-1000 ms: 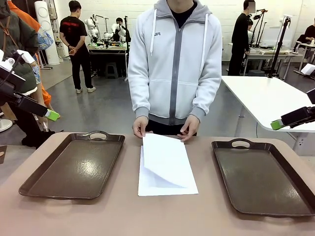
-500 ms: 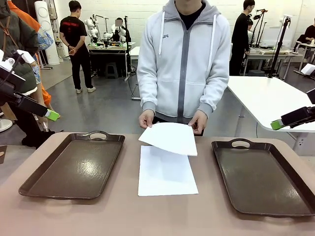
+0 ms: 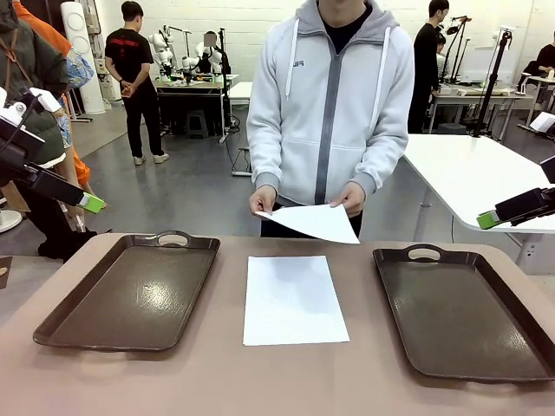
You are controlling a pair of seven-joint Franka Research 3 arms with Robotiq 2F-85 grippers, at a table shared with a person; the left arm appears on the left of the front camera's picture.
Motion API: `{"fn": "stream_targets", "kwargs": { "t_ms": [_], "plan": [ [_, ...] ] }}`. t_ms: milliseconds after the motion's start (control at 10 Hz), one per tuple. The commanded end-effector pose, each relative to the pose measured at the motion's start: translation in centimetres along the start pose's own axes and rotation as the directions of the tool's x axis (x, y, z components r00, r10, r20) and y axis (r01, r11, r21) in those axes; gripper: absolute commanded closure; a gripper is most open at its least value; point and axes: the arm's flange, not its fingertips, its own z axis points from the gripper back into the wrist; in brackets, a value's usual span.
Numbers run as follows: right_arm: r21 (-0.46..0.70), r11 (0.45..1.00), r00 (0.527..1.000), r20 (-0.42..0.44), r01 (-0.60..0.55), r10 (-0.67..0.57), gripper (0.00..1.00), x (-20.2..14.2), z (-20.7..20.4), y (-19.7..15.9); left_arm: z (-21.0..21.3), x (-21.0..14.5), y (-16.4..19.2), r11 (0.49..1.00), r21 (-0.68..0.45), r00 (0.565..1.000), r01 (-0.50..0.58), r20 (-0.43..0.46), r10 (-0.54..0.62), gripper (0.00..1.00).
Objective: Sort the A4 documents.
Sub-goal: Receive the A4 Paper.
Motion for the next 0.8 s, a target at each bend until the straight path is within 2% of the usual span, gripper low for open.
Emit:
{"fn": "stream_targets", "kwargs": {
  "t_ms": [0,700],
  "plan": [
    [0.017,1.0,1.0,0.006,0.002,-0.002,0.0,-0.04,-0.05,-0.08,0.06,-0.01,0.07,1.0,0.0,1.0,-0.001,0.004,0.001,0.0],
    [0.017,1.0,1.0,0.006,0.002,-0.002,0.0,-0.04,-0.05,-0.08,0.06,-0.01,0.07,1.0,0.0,1.0,-0.001,0.004,0.001,0.0]
  ]
}}
